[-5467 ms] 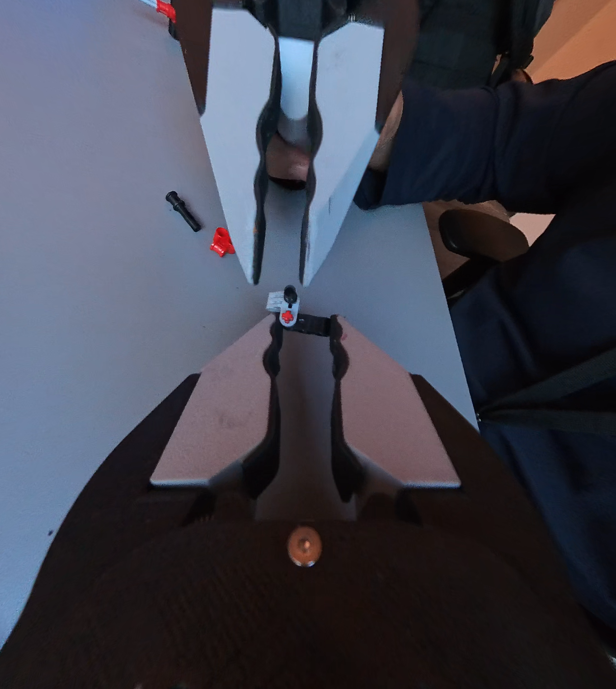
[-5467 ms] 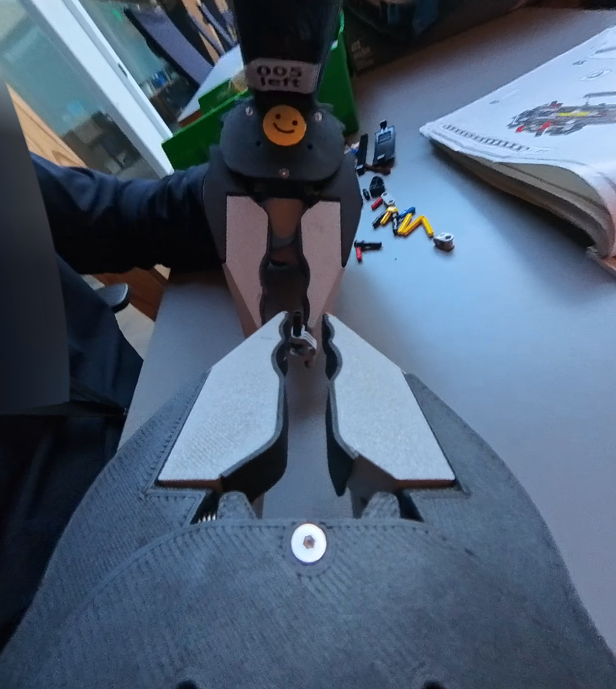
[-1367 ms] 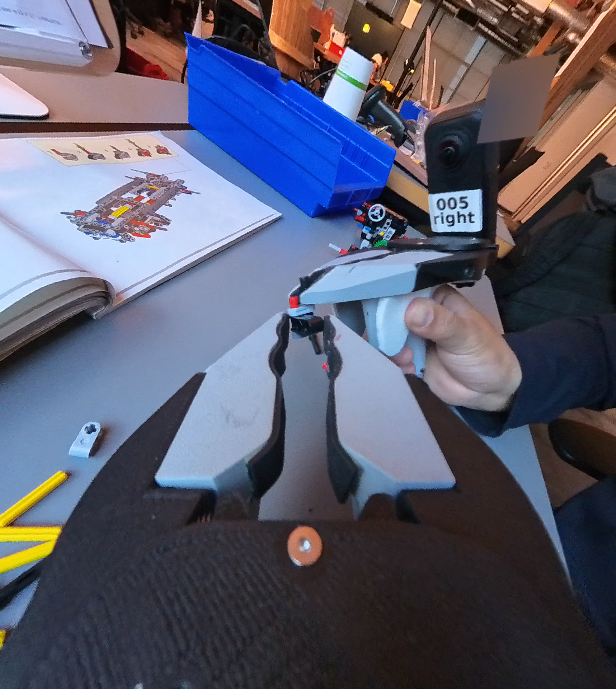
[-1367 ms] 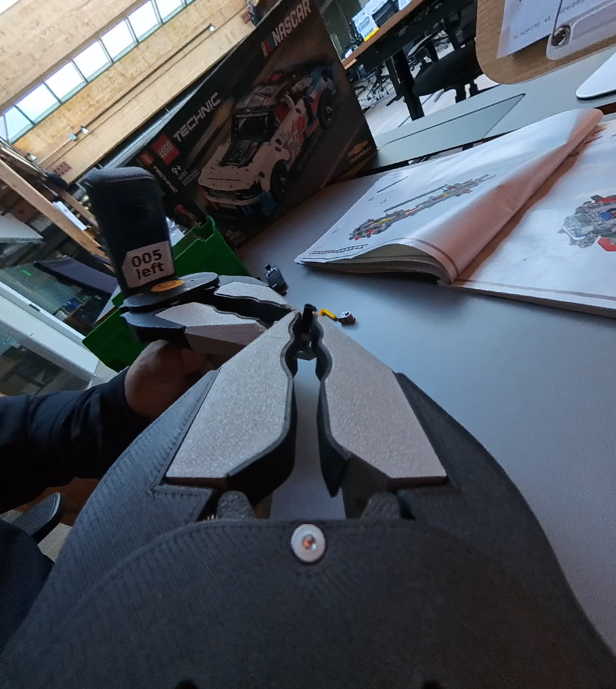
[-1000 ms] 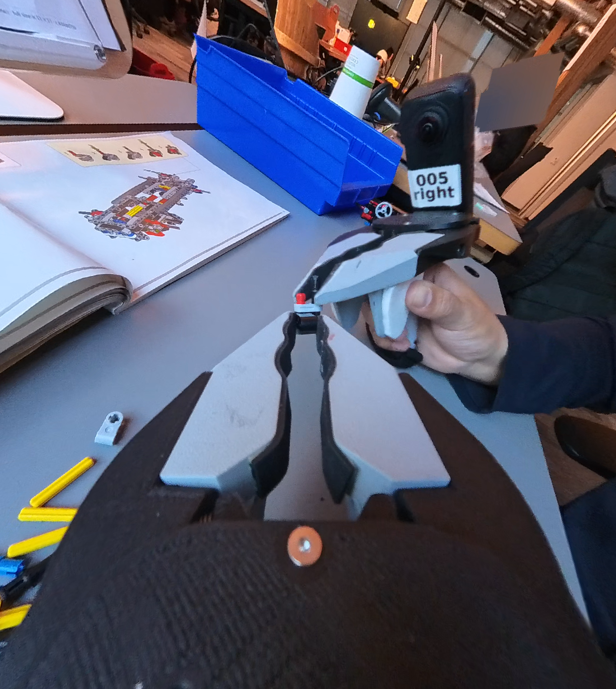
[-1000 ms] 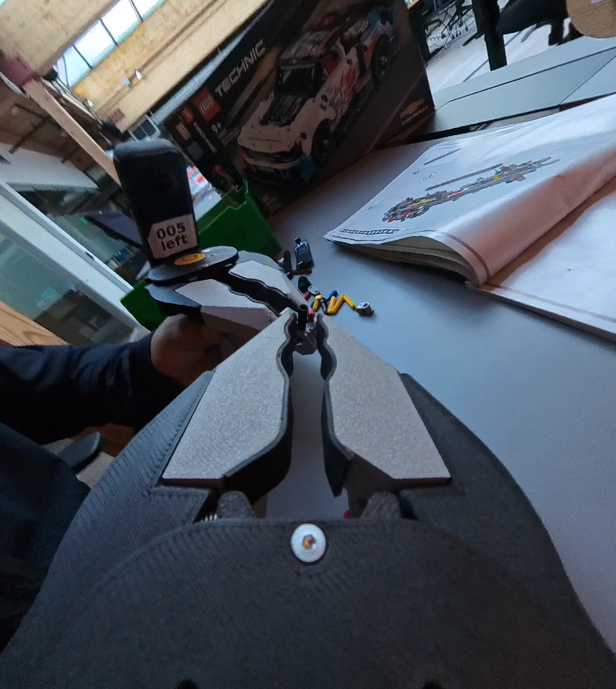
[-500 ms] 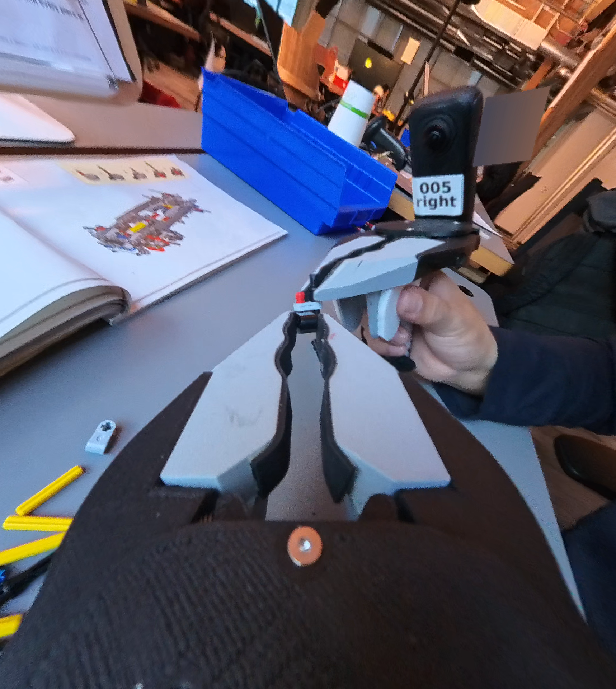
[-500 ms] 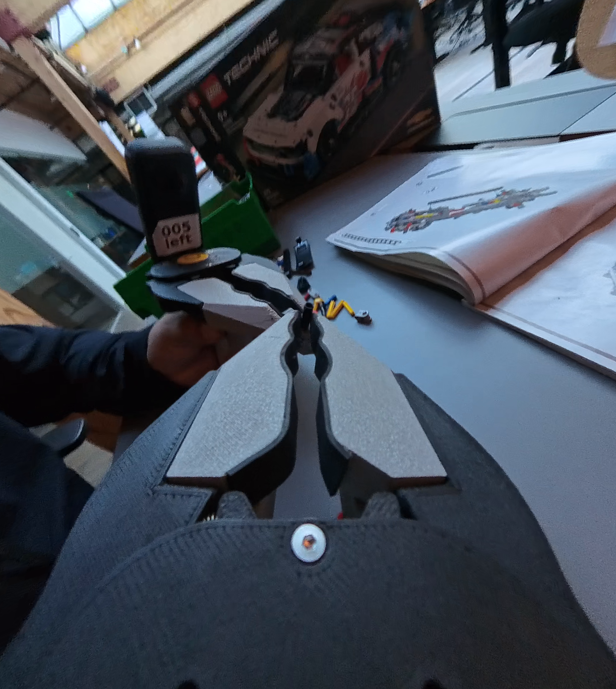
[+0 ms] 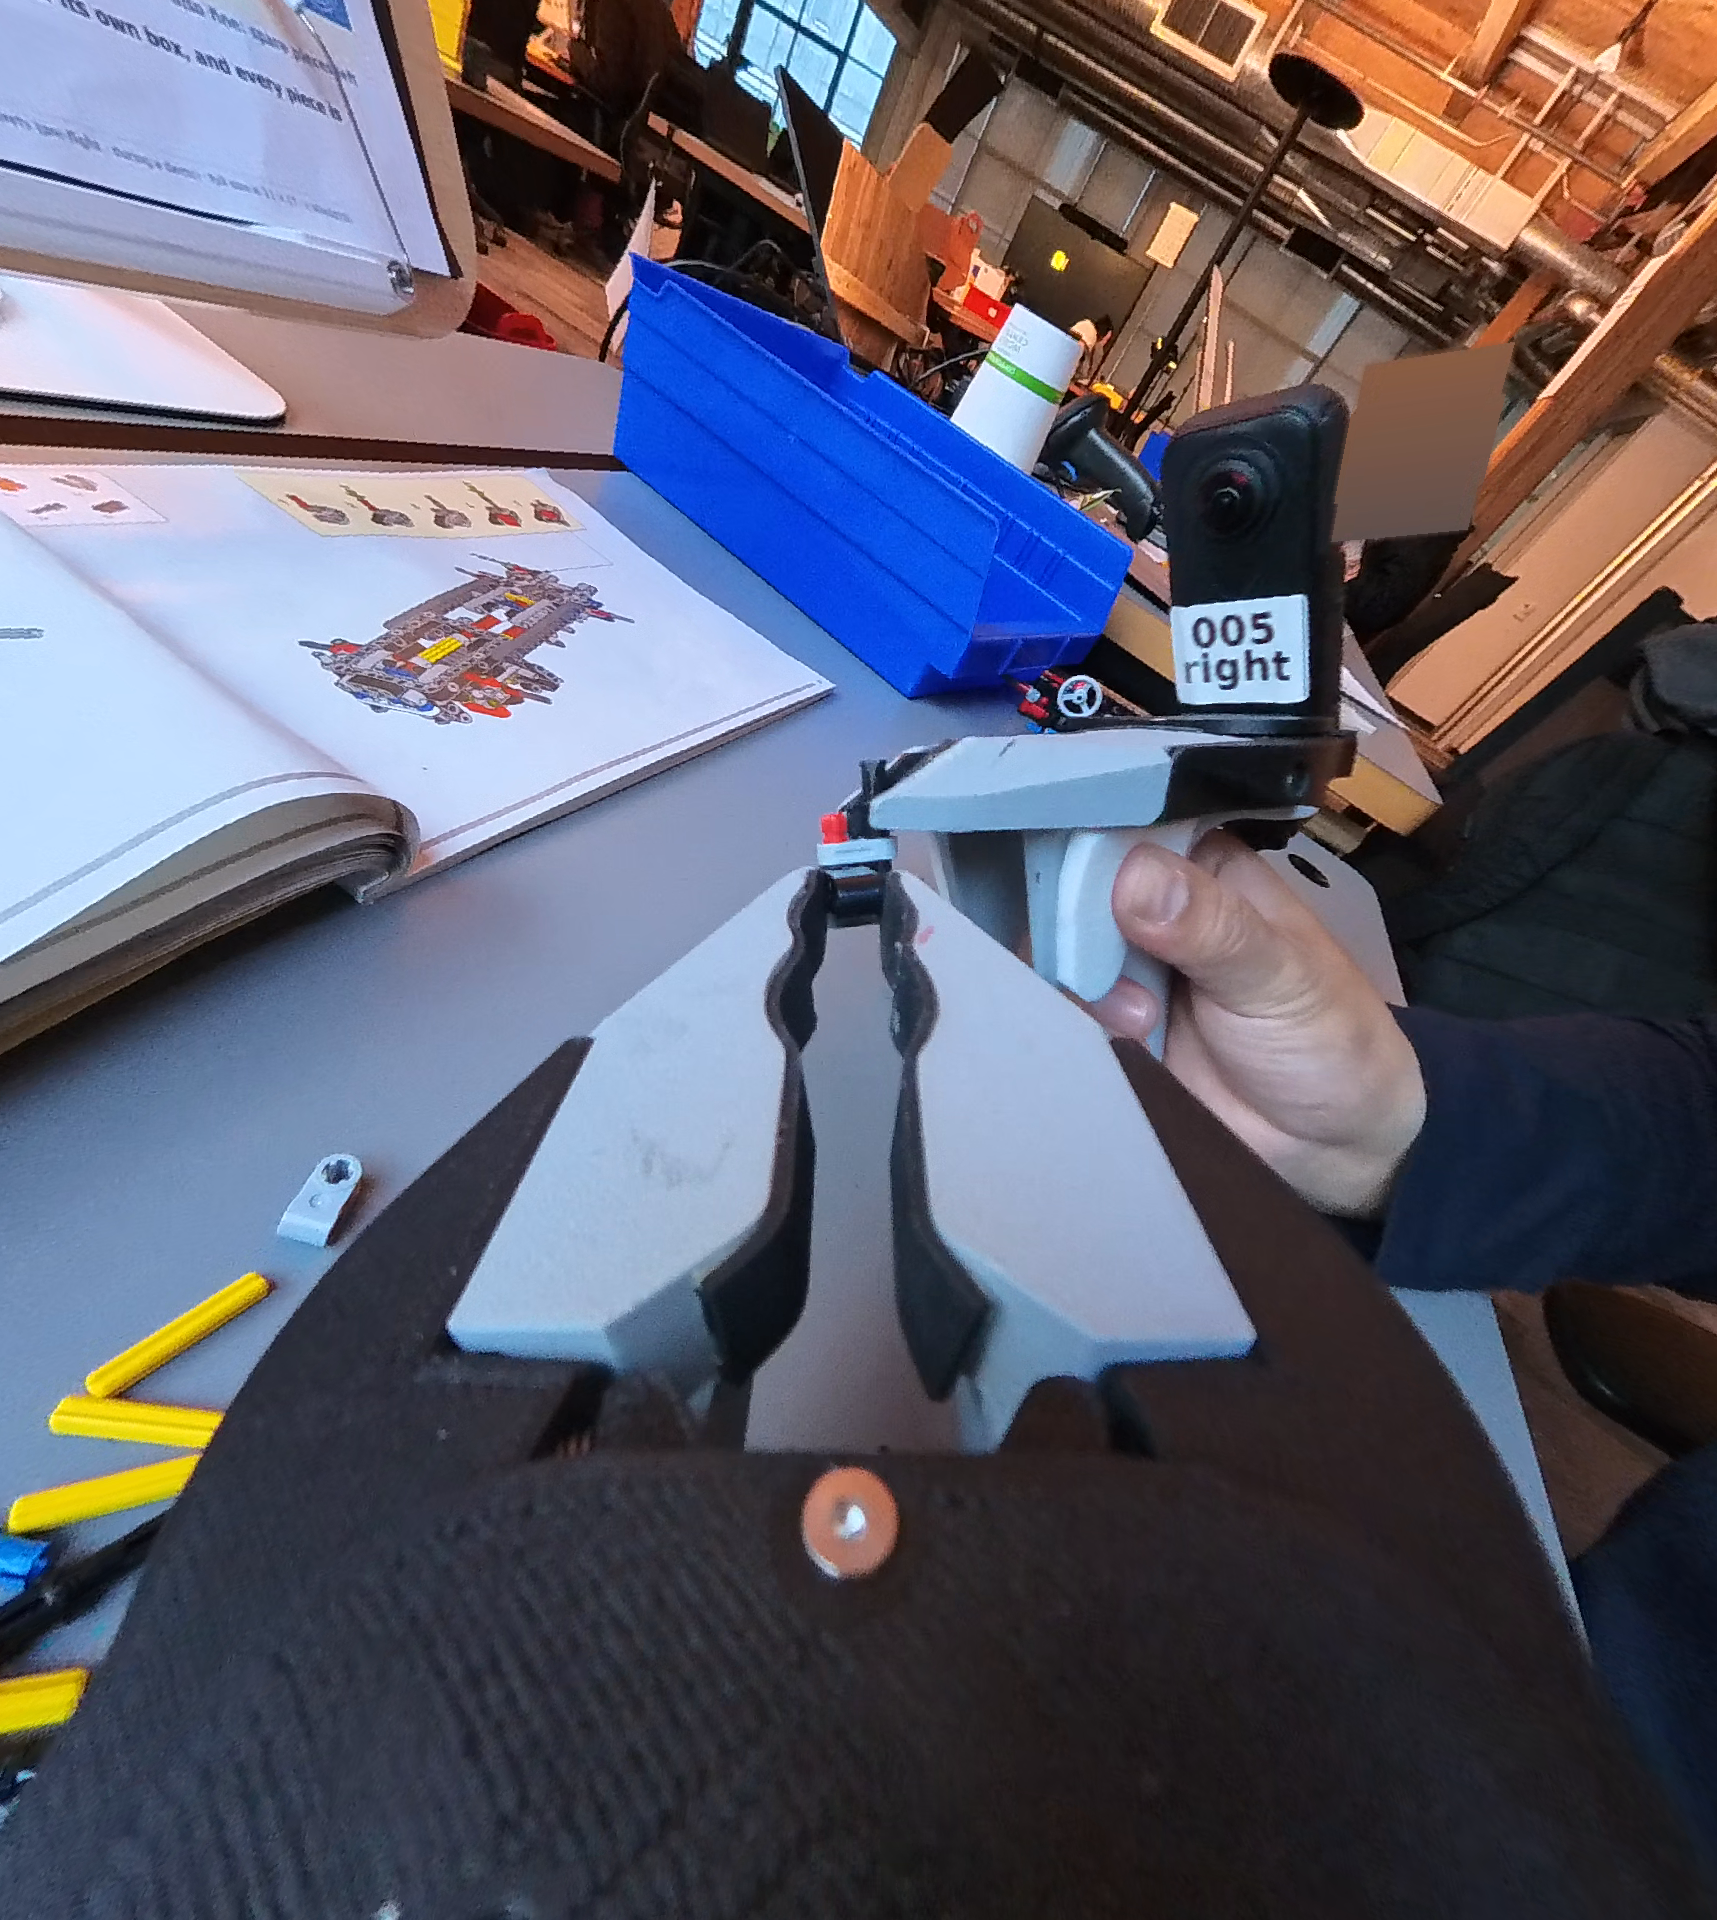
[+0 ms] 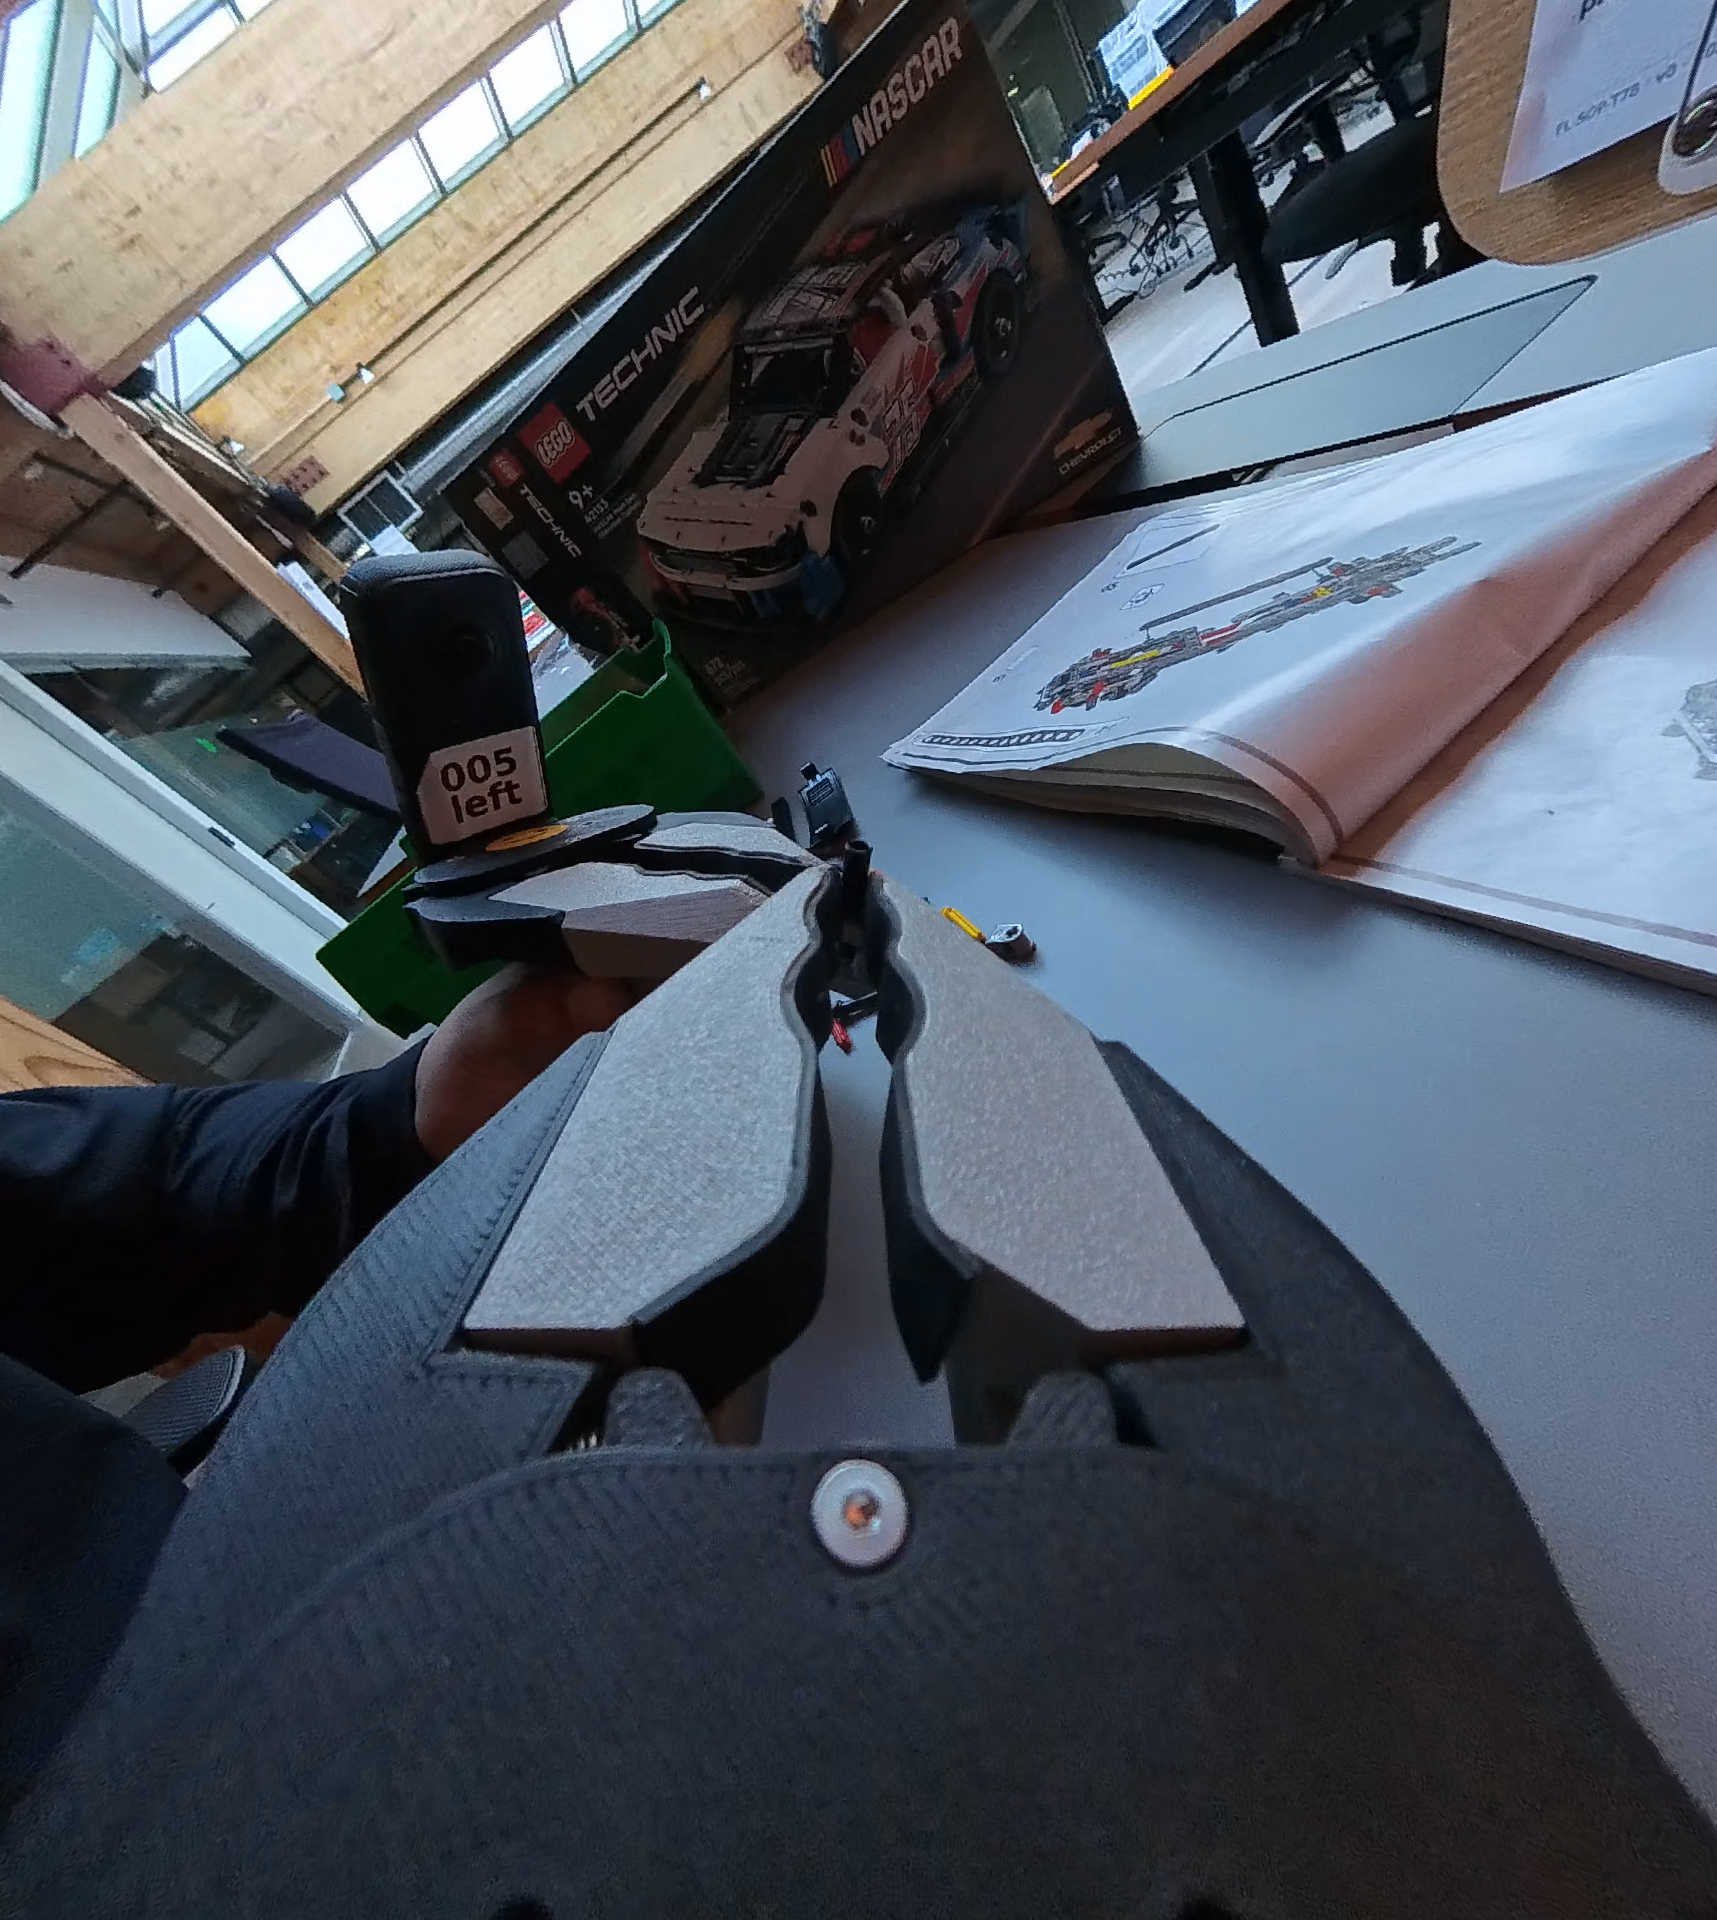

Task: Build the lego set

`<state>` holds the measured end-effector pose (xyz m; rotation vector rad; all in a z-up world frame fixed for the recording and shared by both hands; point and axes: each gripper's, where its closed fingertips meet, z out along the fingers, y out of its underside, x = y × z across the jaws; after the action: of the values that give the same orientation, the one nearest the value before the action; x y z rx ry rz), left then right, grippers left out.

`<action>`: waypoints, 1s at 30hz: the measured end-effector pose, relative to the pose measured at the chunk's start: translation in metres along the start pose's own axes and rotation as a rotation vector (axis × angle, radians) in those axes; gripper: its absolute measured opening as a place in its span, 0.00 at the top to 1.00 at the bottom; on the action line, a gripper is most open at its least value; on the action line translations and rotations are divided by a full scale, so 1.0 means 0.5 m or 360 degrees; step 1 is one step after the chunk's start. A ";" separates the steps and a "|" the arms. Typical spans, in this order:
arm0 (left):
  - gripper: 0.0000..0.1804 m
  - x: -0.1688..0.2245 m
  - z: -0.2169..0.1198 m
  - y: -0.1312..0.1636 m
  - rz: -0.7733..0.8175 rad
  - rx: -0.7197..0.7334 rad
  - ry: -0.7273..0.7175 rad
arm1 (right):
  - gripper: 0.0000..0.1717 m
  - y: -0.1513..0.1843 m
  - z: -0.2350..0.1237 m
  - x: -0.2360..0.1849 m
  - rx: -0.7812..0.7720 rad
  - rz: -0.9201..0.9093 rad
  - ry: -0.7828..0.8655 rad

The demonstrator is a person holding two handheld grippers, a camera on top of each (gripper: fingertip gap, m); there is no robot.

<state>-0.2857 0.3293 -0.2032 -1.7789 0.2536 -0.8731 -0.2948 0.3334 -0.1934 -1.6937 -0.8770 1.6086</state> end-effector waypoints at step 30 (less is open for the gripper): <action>0.95 0.001 -0.003 -0.005 -0.0027 0.0031 0.0002 | 1.00 -0.006 0.003 -0.003 0.0038 0.0021 0.0000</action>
<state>-0.2868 0.3287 -0.2006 -1.7644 0.2303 -0.8864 -0.2964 0.3339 -0.1901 -1.6865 -0.8450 1.6218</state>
